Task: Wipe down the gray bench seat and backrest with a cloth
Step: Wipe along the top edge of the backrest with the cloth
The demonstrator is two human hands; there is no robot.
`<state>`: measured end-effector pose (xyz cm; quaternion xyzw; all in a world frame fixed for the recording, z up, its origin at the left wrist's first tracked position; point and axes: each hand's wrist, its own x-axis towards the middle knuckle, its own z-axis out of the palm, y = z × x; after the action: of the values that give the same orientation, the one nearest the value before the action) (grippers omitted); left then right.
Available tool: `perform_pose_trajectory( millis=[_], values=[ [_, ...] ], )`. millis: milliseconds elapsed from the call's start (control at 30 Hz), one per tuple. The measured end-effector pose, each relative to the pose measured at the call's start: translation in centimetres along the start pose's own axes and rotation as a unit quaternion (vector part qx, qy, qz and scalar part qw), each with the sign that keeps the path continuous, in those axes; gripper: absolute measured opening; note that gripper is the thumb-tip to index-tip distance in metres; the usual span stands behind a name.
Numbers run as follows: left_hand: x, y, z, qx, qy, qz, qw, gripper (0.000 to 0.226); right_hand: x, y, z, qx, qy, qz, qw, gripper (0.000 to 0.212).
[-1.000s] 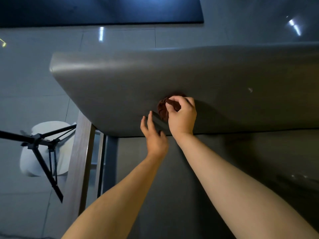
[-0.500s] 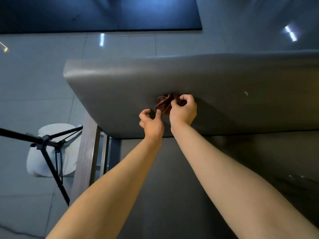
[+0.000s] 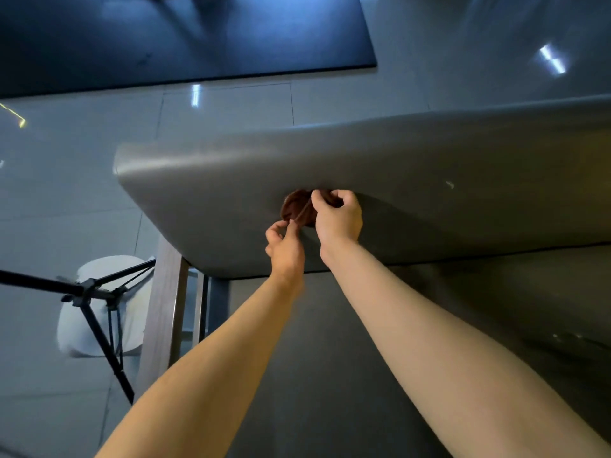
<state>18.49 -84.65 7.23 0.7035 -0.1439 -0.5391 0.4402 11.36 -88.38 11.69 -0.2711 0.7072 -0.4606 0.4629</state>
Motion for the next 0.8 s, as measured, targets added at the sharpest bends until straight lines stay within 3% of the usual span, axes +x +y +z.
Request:
perform_pose_trajectory(
  millis=[100,200,333,400,567,633,700,800],
  values=[
    [0.0,0.1,0.5,0.003,0.019,0.001,1.000,0.020,0.7,1.4,1.1,-0.041,0.013,-0.011,0.999,0.016],
    [-0.3,-0.3,0.8,0.021,0.027,0.017,0.999,0.026,1.1,1.8,1.5,-0.074,0.012,-0.003,0.997,0.016],
    [-1.6,0.0,1.7,0.023,0.025,0.035,0.999,0.042,1.6,3.9,-1.0,-0.071,0.044,0.119,0.989,0.018],
    [-2.1,0.0,2.2,0.038,0.016,0.033,0.999,0.051,1.9,4.8,-3.2,-0.061,0.062,0.136,0.987,0.021],
    [-3.8,-1.0,3.6,0.123,-0.028,0.084,0.988,0.073,2.4,1.4,-7.5,-0.041,0.060,-0.028,0.997,0.017],
    [-5.3,-0.4,4.5,0.189,-0.033,0.177,0.965,0.069,2.4,-1.5,-8.7,-0.019,0.067,-0.122,0.990,0.018],
    [-6.7,0.9,5.3,0.259,-0.021,0.304,0.917,0.062,2.7,-4.2,-9.5,0.003,0.069,-0.185,0.980,0.019],
    [-6.4,3.1,6.0,0.399,0.015,0.475,0.784,0.070,3.5,-6.1,-9.7,0.002,0.072,-0.228,0.971,0.020]
  ],
)
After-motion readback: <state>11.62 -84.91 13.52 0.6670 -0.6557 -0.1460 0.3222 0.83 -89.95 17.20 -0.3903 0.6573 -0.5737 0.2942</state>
